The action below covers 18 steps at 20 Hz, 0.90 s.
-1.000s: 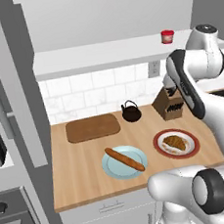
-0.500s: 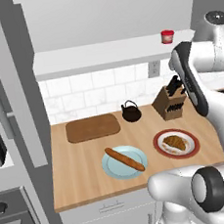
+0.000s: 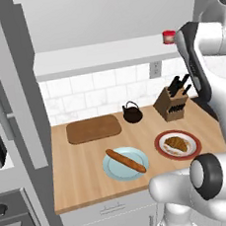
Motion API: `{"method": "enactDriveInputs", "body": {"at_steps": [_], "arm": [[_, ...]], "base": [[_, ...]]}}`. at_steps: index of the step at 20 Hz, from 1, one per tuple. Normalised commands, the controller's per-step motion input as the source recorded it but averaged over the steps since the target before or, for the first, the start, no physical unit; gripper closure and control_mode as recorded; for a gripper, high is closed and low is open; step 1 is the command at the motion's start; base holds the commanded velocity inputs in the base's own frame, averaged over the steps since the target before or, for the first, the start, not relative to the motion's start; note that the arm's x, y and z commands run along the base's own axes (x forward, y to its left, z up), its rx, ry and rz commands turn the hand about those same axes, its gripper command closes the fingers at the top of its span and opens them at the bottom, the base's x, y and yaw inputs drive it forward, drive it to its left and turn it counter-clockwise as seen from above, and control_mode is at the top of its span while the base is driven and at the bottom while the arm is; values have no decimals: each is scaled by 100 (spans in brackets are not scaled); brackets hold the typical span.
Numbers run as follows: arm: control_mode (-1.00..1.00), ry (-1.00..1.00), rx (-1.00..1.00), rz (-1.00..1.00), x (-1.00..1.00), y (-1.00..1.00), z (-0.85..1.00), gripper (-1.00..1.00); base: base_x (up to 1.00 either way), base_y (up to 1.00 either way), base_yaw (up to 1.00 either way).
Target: From the different types of pastries on the counter, select a croissant and place it on the cutting board. Then retrieve a jar of jam from the cabinet and place it alongside the croissant on the cutting board.
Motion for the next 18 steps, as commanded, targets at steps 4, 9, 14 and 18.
{"method": "enactDriveInputs", "body": {"at_steps": [4, 9, 14, 18], "arm": [[-100, -24, 0, 3, 5, 4, 52, -100], [-100, -4, -2, 0, 16, 18, 12, -100], [-100, -1, -7, 0, 30, 8, 9, -100], [-100, 3, -2, 0, 45, 2, 0, -100]], "base": [[0, 0, 0], [0, 0, 0], [0, 0, 0], [0, 0, 0]]}}
